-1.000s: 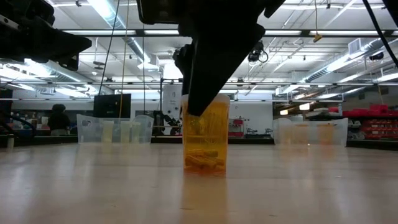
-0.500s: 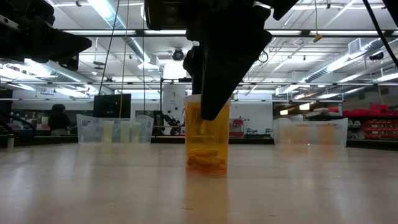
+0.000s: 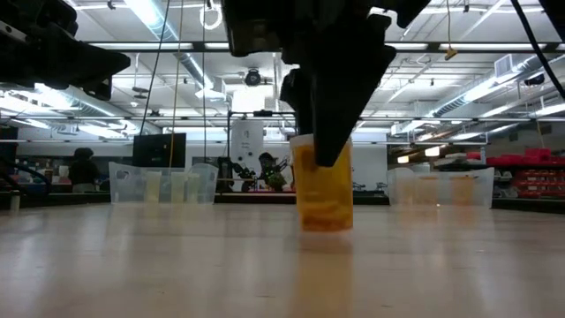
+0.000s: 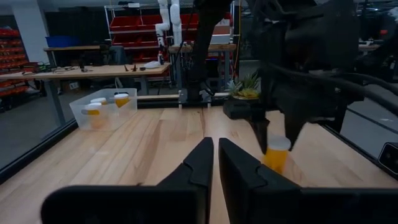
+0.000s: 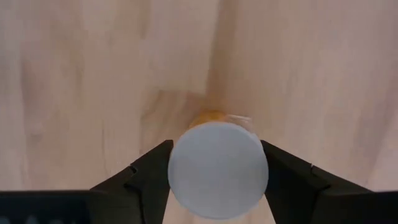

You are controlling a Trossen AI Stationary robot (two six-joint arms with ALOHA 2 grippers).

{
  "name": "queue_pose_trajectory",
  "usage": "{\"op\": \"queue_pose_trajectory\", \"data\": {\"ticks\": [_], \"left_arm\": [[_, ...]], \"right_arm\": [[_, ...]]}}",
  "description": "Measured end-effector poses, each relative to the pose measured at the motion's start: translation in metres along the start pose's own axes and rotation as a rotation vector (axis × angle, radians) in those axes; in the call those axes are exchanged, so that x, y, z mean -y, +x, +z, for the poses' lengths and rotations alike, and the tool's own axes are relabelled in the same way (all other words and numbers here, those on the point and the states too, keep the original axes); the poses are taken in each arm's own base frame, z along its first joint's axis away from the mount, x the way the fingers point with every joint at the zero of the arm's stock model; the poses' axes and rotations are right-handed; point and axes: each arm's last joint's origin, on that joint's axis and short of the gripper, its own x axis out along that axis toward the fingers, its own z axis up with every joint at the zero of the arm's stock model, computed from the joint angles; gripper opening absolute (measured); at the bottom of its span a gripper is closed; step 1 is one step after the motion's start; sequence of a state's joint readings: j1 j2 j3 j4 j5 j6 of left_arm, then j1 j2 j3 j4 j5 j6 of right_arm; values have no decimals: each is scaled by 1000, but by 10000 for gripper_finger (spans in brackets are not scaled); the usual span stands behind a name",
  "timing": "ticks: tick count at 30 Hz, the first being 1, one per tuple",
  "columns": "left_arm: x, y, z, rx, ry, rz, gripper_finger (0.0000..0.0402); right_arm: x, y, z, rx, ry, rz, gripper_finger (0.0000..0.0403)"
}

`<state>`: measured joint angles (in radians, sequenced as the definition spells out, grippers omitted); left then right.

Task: Pick and place medicine bottles into bin by pill shape (circle, oval)
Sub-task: Put the orange capsule bottle into the right transparent bin

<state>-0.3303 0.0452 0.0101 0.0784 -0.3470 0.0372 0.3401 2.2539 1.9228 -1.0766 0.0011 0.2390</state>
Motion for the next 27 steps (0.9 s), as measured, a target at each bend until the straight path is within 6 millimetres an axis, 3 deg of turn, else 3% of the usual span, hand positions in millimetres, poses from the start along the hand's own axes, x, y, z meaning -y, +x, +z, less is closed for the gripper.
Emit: {"op": "queue_pose_trajectory", "data": {"ticks": [10,22,27], "left_arm": [[0,0,0,0,0,0,24],[0,0,0,0,0,0,33],[0,0,0,0,0,0,26]], "right_arm": [[25,-33,-2,-101,30,-186,224],[52,-44,-13,-249,66,-232,225],[60,-75,-20,-188,92,-259,225]]}}
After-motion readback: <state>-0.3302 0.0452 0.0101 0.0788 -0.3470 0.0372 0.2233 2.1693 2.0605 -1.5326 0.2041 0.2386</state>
